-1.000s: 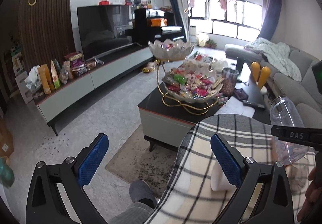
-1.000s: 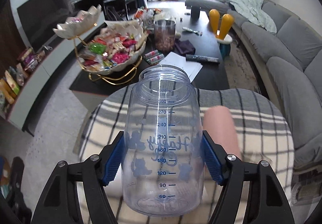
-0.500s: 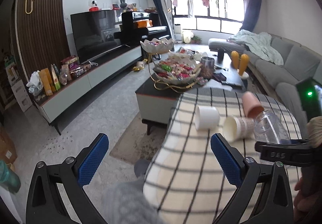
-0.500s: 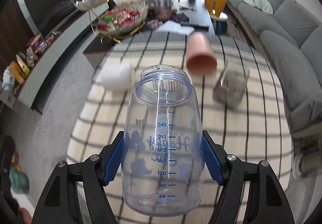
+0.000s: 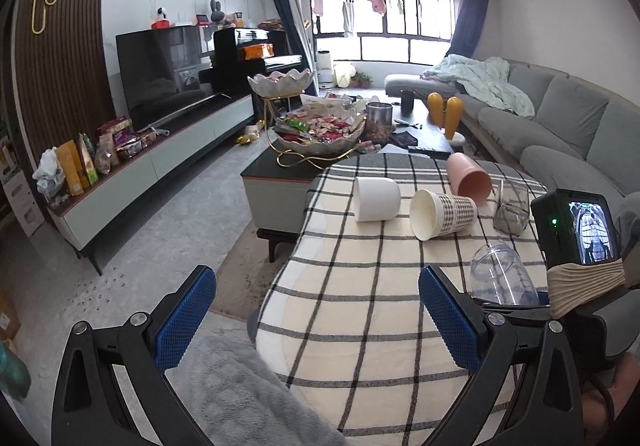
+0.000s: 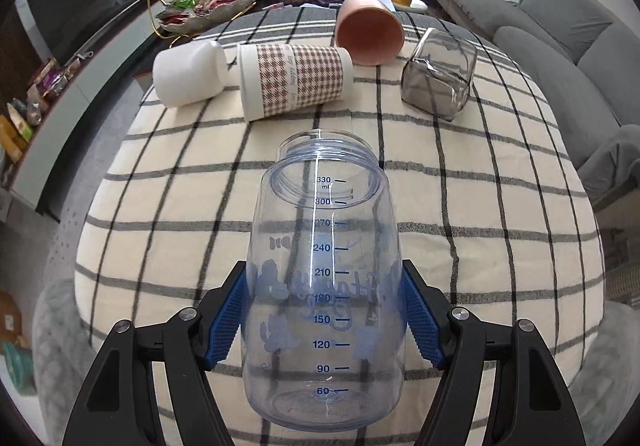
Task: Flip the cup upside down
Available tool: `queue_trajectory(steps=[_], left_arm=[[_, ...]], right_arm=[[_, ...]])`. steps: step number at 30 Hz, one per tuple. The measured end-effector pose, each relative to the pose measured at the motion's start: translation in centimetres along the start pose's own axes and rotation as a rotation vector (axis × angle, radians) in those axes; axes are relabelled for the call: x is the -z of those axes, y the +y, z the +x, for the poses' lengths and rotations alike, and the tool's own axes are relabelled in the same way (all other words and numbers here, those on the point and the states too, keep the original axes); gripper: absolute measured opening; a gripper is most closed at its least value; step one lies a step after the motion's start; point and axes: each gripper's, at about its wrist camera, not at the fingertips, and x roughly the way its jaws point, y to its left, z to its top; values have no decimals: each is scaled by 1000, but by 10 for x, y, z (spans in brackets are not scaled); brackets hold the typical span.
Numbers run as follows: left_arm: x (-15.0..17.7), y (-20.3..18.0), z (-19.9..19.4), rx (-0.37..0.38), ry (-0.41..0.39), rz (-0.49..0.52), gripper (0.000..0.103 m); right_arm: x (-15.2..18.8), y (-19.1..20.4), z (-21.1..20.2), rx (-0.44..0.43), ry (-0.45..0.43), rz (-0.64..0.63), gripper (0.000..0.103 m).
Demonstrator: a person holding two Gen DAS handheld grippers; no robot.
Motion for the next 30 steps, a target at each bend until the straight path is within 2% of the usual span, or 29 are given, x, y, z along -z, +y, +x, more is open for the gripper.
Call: queue_trajectory(steps=[10,13,17,20,23,26,27,30], left_arm=[[8,-2,9,6,38,-2,103],[7,-1,8,13,34,-4,103],[2,-4,4,39,22,-9,103],[-3,-9,-3,64,5,-24,103],[-9,-21,-11,110,-33,-57,103],[-4,-45,-25,182,-144,-75,103],[1,-57,-32,199,-206,-74,103],[14,-91,-31,248,-257,-42,103]], right_arm=[[3,1,11,6,13,3,72],[3,0,10,-9,15,9,88],[2,-6,-7,-18,-32,28,91],[1,-21,-33,-27,-93,60,91],[3,-48,-70,-14,-195,106,92],[14,-85,-110,45,-321,162,95],[18,-99,-121,74,-360,182,95],[30,-134,-146,157,-449,243,98]])
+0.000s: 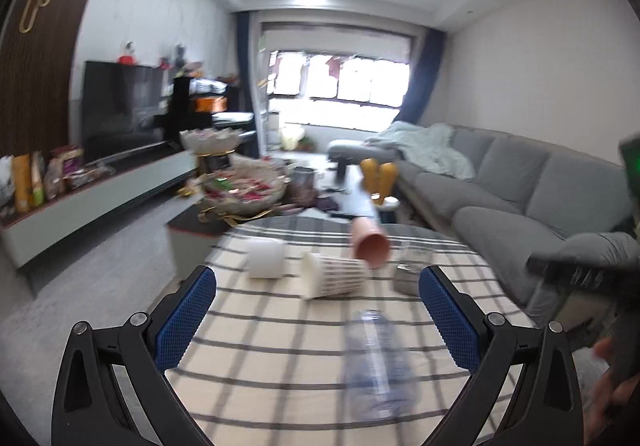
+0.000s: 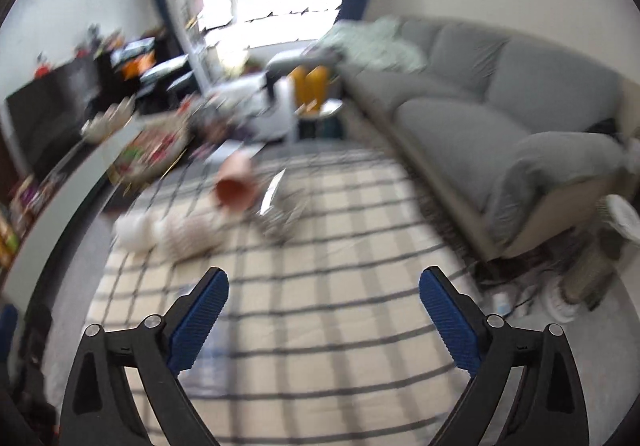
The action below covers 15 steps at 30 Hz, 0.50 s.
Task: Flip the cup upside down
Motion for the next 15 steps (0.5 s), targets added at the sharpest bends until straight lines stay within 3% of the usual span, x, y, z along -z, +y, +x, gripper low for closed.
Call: queue_trajectory(steps=[2,5,7,11,15], left_arm=[[12,-14,13,18,36,5,103],[30,-26,29,-13,99,16,103],[40,-33,31,-50,95,33,103],[59,-49,42,-37,138,96,103],[71,-57,54,-23,191,69,103]], right_arm=[[-1,-18,-7,46,-41,22,100],[3,-36,-9,103,-61,38,100],[8,-42,-4,114,-53,40,100],[17,-51,11,134,-9,43,100],[23,-66,18,154,16,61,100]])
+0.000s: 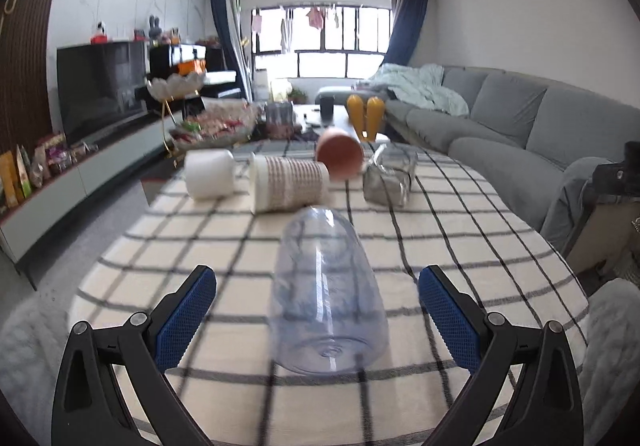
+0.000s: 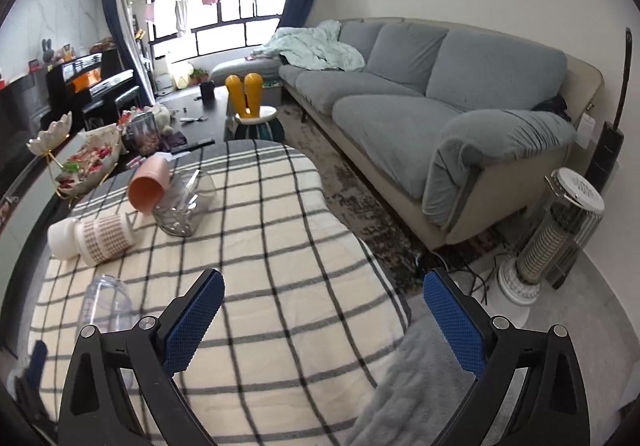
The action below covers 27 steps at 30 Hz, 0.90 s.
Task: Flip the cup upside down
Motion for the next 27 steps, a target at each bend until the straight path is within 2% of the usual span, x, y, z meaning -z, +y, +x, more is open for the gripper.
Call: queue_trajectory(steps=[6,10,13,15,19,27], left_arm=[[11,1,20,-7,65,-70,103],[13,1,27,-15,73,-74,102],[14,-3,31,-7,80,-61,97],[15,-3,34,-4,93,-61,85],[17,-2,42,-23,121,-62,73],[12,-4,39,-18,122,-31,72]], right_arm=[[4,-14,8,5,47,47,100],[6,-13,10,-2,61,51,100],[6,-12,12,-7,68,48,100],[7,-12,13,-10,76,52,100],[7,-12,16,-16,92,62,100],[7,-13,14,-28,96,73,100]])
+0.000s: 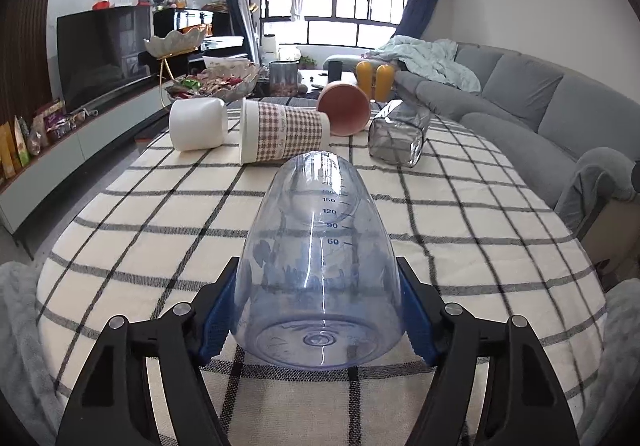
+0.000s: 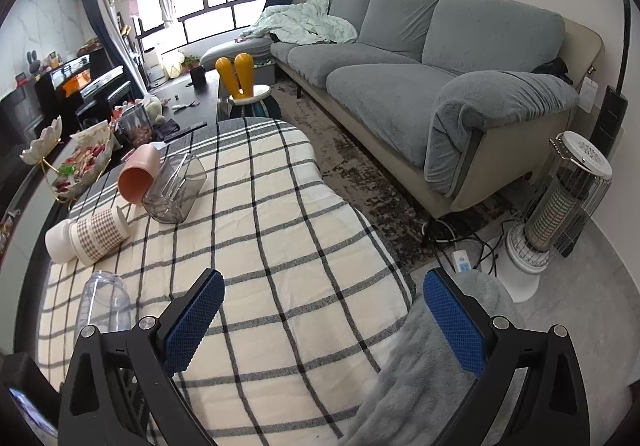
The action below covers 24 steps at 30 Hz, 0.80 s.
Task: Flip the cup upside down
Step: 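Rotate the clear cup with the left gripper so its rim faces down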
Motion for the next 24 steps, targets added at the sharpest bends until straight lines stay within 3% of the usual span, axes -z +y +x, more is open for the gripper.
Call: queue_trajectory(steps=[7,11,17,20,24], left_arm=[[-33,5,-20,-2,57,44,71],[-69,8,-28,5,162,93,71],[-108,6,-20,9,472,172,71],[-115,4,-9,9,626,204,71],[-118,1,9,18,812,232,71]], right_arm=[[-18,5,-14,-20,23,29,100],[-35,16,-29,-48,24,17,100],[-66,30,-42,-81,67,41,100],[-78,34,-47,-89,66,49,100],[-88,40,-34,-117,127,62,100]])
